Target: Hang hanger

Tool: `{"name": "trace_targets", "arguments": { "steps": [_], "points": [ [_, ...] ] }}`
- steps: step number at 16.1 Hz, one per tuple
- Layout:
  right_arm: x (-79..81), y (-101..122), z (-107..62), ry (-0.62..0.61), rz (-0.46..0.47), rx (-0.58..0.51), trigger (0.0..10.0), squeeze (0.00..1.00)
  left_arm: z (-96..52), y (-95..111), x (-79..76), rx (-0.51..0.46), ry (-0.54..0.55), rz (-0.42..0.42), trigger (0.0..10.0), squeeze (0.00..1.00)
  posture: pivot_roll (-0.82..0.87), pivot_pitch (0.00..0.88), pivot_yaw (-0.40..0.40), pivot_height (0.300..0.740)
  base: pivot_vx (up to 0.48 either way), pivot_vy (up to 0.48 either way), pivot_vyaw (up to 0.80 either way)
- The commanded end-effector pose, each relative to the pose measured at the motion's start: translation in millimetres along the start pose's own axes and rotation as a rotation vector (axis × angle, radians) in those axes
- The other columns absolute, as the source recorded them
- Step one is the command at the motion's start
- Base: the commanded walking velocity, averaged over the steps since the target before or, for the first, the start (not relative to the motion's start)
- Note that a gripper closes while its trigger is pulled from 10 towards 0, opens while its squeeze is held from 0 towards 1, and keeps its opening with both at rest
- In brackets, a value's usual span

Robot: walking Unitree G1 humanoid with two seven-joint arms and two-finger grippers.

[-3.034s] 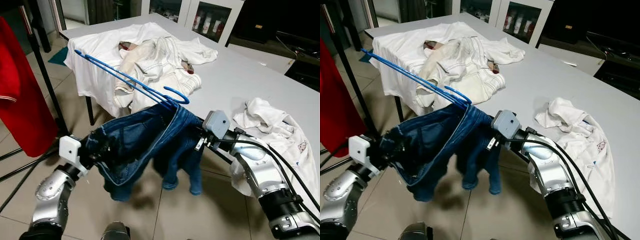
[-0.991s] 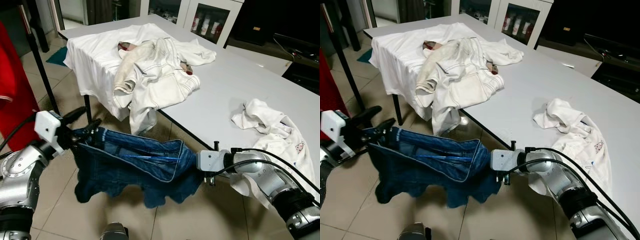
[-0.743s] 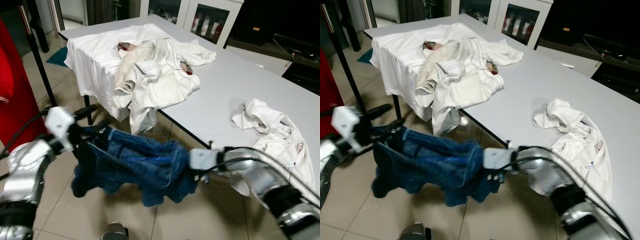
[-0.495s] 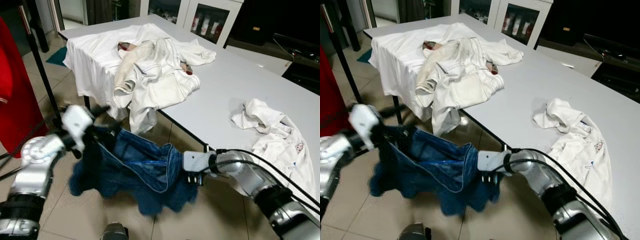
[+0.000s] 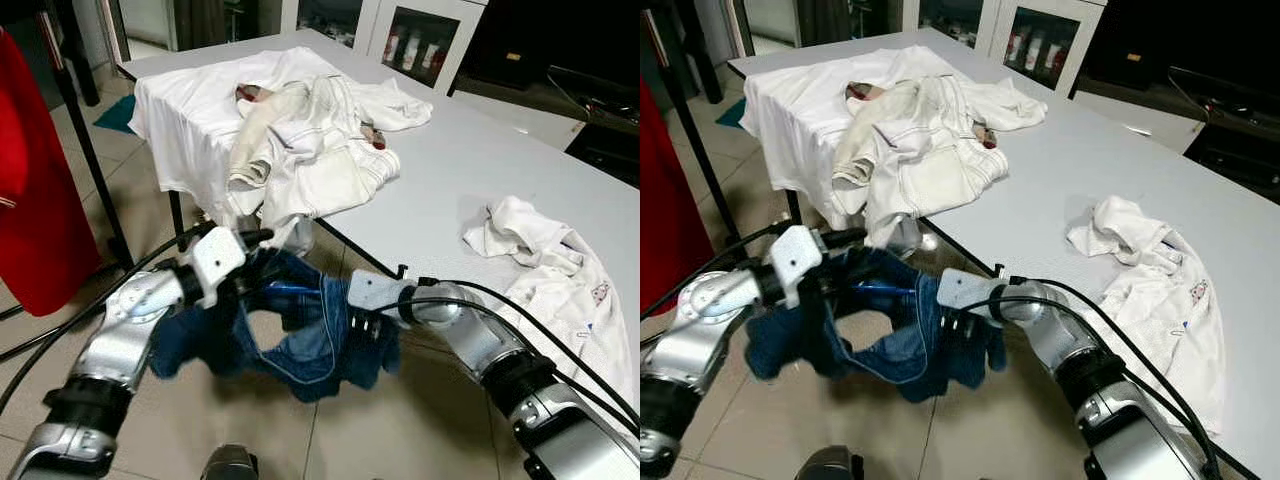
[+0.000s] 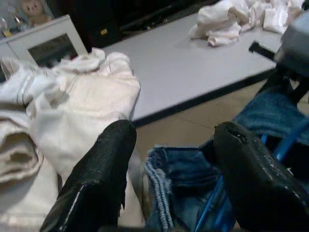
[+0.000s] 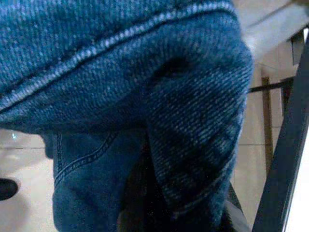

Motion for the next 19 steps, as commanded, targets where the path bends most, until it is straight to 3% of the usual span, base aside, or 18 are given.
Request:
{"name": "trace_targets", "arguments": {
  "steps": [1, 5, 8, 9, 10, 11, 12, 14, 19],
  "points": [
    [-11.6, -0.2, -2.4, -0.055, 0.050, -0.001, 0.0, 0.00, 13.4, 8.2, -5.8, -0.027, -0.023, 0.030, 0.0, 0.00, 0.21, 0.000, -0.106, 0.710, 0.000, 0.000, 0.00],
    [-21.4, -13.2, -4.0, -0.146, 0.154, 0.049, 0.0, 0.00, 20.1, 10.2, -7.2, -0.058, 0.027, 0.030, 0.0, 0.00, 0.20, 0.000, -0.106, 0.710, 0.000, 0.000, 0.00],
    [-26.9, -20.9, -8.7, -0.192, 0.200, 0.062, 0.0, 0.00, 17.9, 6.8, -0.7, -0.056, 0.101, 0.032, 1.1, 0.00, 0.20, 0.000, -0.106, 0.710, 0.000, 0.000, 0.00],
    [-28.6, -23.1, -11.2, -0.205, 0.204, 0.059, 0.0, 0.00, 15.5, 7.0, 5.0, -0.064, 0.147, 0.026, 3.3, 0.00, 0.20, 0.000, -0.106, 0.710, 0.000, 0.000, 0.00],
    [-31.9, -24.4, -16.1, -0.233, 0.185, 0.033, 0.0, 0.00, 10.7, 9.6, 16.3, -0.089, 0.234, 0.008, 4.7, 0.00, 0.20, 0.000, -0.106, 0.710, 0.000, 0.000, 0.00],
    [-32.9, -23.9, -17.5, -0.242, 0.178, 0.019, 0.0, 0.00, 9.2, 10.7, 19.7, -0.097, 0.259, 0.004, 4.7, 0.00, 0.20, 0.000, -0.106, 0.710, 0.000, 0.000, 0.00],
    [-34.1, -21.5, -19.7, -0.253, 0.174, -0.017, 0.0, 0.00, 6.7, 14.6, 27.3, -0.139, 0.318, -0.037, 10.0, 0.00, 0.20, 0.000, -0.106, 0.710, 0.000, 0.000, 0.00],
    [-35.5, -17.6, -20.5, -0.269, 0.168, -0.052, 0.0, 0.00, 4.2, 17.5, 36.0, -0.192, 0.408, -0.091, 10.0, 0.00, 0.20, 0.000, -0.106, 0.710, 0.000, 0.000, 0.00],
    [-39.8, 2.7, -16.9, -0.292, 0.181, -0.144, 0.0, 0.00, 15.5, 16.8, 18.5, -0.214, 0.346, -0.096, 10.0, 0.00, 0.20, 0.000, -0.106, 0.710, 0.000, 0.000, 0.00]
  ]
}}
Point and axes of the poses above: a point about 5 cm out from each wrist's last joint towards the gripper, its own z axis pointing out of the wrist towards the gripper, its own y axis along the axis of the wrist's last joint, x = y × z, the point moved 2 cm from there along z, pointing out of the wrist towards the gripper, and after that the axes turned 14 degrees about -z, right-handed, at the moved point
